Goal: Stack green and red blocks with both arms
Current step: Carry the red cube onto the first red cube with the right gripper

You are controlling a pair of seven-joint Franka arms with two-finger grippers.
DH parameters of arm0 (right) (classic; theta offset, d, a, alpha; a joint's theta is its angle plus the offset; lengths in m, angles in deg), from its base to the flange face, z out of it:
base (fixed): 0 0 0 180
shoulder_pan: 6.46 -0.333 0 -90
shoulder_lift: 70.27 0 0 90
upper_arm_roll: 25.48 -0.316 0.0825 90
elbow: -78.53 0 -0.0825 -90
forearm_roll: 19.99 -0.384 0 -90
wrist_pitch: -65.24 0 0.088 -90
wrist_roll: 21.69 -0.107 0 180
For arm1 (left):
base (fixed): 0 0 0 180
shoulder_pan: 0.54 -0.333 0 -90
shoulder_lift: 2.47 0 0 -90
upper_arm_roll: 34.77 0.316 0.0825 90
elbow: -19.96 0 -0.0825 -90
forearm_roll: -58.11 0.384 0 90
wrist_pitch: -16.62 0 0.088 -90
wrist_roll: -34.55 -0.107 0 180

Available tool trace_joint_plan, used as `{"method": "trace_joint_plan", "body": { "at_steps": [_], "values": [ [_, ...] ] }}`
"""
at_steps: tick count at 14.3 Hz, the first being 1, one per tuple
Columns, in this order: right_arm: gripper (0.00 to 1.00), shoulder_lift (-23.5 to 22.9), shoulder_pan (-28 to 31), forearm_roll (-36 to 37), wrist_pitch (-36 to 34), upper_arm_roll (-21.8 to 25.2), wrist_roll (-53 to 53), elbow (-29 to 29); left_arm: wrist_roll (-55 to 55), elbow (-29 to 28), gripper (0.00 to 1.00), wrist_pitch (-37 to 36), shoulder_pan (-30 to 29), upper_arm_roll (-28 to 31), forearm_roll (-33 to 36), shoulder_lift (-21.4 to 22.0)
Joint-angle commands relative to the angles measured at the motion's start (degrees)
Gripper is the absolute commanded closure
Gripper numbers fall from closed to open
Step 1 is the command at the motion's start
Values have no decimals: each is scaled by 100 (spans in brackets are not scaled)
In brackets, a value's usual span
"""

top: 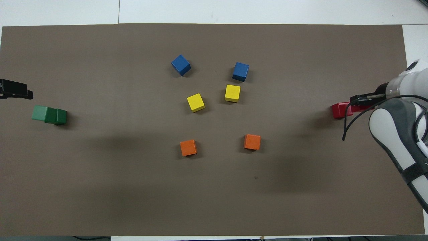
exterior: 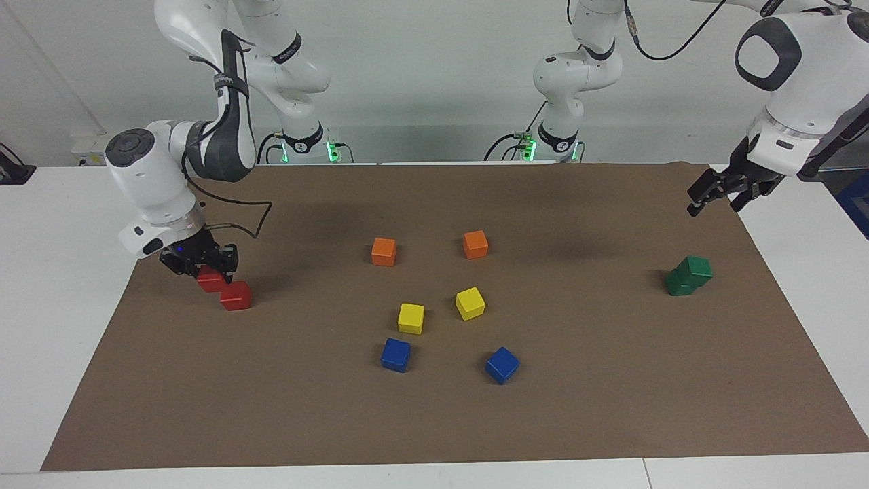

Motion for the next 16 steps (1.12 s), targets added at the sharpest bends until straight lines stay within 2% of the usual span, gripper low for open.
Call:
{"method": "trace_joint_plan", "body": {
  "at_steps": [1, 6, 10, 16],
  "values": [
    [100, 42, 19, -23, 241, -25, 98, 213, 131, 103, 0, -395, 267, 92, 86, 89],
    [100, 7, 37, -23, 250, -25, 458, 327, 272, 23, 0, -264, 540, 154, 139, 467],
    [100, -11, 19, -23, 505, -25, 441, 468, 193, -108, 0, -97, 549, 153, 174, 520],
    [100, -54, 10, -23, 523, -33, 415, 477, 70, -117, 0, -71, 558, 153, 227, 520]
  ]
}}
